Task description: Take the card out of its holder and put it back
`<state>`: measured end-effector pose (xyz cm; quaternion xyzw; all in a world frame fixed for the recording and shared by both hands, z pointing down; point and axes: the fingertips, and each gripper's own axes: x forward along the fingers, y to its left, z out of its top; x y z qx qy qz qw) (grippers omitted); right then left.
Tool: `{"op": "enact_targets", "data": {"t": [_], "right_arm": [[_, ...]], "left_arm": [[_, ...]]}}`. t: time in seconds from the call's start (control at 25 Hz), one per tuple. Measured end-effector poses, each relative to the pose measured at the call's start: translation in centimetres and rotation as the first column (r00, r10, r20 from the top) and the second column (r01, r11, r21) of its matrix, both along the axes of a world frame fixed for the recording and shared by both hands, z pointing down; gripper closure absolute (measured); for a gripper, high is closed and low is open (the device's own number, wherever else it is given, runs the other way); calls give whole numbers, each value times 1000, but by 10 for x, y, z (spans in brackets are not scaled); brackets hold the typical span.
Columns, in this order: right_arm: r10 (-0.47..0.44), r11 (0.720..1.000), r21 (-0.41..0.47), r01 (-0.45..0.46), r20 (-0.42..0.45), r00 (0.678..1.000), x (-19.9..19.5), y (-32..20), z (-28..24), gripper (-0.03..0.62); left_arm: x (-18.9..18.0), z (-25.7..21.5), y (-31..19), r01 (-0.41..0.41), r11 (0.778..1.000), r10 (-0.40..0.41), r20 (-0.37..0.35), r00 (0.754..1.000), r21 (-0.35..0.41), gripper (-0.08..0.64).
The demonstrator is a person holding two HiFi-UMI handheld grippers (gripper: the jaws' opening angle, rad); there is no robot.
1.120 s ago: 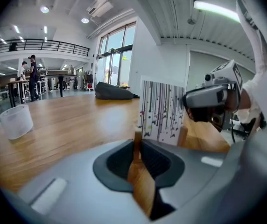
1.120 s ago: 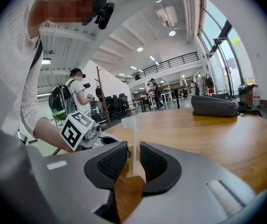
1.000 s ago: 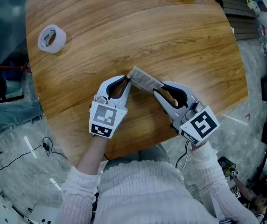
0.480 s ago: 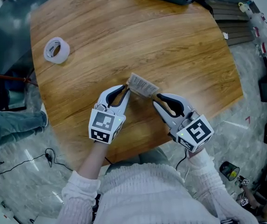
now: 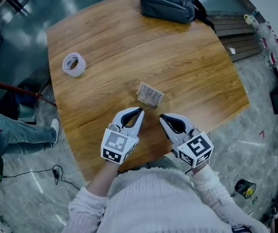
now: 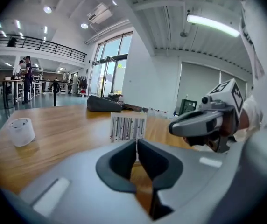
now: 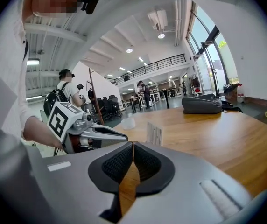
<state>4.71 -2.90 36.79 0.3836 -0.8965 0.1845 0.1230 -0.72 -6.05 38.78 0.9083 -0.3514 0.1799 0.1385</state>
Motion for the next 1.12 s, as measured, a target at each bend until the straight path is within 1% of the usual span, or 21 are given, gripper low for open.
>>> {"op": "enact_targets", "data": {"t": [0.04, 0.2, 0.36, 0.48, 0.56, 0.68, 0.8, 0.92, 1.12], "right_arm": [[11, 1000, -5, -11, -3, 1000, 0, 3, 0, 590], [39, 999, -31, -39, 6, 999, 3, 11, 0, 591], [51, 997, -57, -50, 23, 998, 5, 21, 2, 592], [27, 998, -63, -25, 35, 999, 2, 26, 2, 592], [12, 998, -63, -10, 38, 999, 1, 30, 0, 592], [0, 999, -42, 2, 29, 1000, -2, 34, -5, 592], [-16, 999, -28, 17, 19, 1000, -6, 34, -8, 592], [-24, 999, -34, 25, 15, 1000, -8, 33, -6, 593], [-43, 998, -54, 44, 17, 999, -14, 33, -3, 593]], "left_arm": [[1, -4, 6, -3, 1000, 3, -6, 1000, 0, 545], [8, -13, 27, -1, 1000, 0, -41, 999, -18, 551], [16, -15, 43, -9, 999, 8, -40, 999, -33, 551], [20, -17, 49, -15, 999, 14, -35, 999, -29, 551], [20, -17, 53, -10, 999, 8, -37, 999, -41, 551], [14, -17, 57, 12, 998, -14, -42, 999, -60, 552], [7, -19, 54, 42, 998, -44, -41, 998, -54, 552], [5, -18, 54, 52, 997, -54, -41, 998, -58, 552], [7, -13, 58, 44, 996, -47, -33, 998, -80, 552]]}}
